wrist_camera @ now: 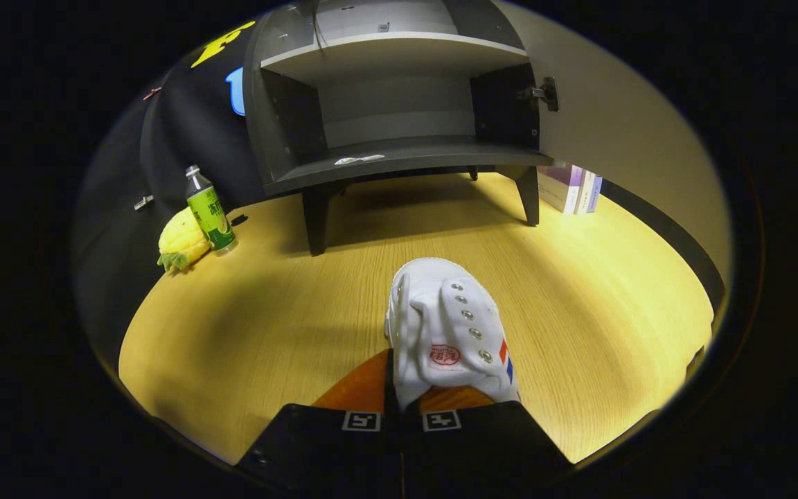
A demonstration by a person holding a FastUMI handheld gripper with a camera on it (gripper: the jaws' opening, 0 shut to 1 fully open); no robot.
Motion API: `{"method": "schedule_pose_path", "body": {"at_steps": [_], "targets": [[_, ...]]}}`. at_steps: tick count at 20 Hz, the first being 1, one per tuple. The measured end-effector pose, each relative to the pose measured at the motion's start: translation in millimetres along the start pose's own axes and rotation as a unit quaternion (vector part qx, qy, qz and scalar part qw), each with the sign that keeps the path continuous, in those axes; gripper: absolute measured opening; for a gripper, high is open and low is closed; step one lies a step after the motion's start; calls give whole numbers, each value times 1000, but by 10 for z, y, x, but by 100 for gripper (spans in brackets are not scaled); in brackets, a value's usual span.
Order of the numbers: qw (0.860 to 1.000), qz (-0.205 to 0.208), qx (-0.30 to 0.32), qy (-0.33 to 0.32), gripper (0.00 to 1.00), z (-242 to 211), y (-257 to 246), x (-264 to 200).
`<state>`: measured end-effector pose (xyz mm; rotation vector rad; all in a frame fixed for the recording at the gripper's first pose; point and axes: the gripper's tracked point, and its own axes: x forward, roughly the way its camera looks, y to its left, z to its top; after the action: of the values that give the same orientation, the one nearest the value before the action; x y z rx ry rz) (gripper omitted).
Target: Open the shoe cabinet door, grab the shoes and put them into the shoe cabinet, then close the shoe cabinet door.
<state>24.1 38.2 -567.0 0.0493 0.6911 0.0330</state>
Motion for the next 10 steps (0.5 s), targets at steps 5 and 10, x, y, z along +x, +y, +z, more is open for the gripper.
{"method": "schedule_pose_path", "body": {"at_steps": [5, 10], "targets": [[1000, 9, 0, 22, 5, 81, -24, -77], [1000, 15, 10, 17, 5, 418, -16, -357]]}}
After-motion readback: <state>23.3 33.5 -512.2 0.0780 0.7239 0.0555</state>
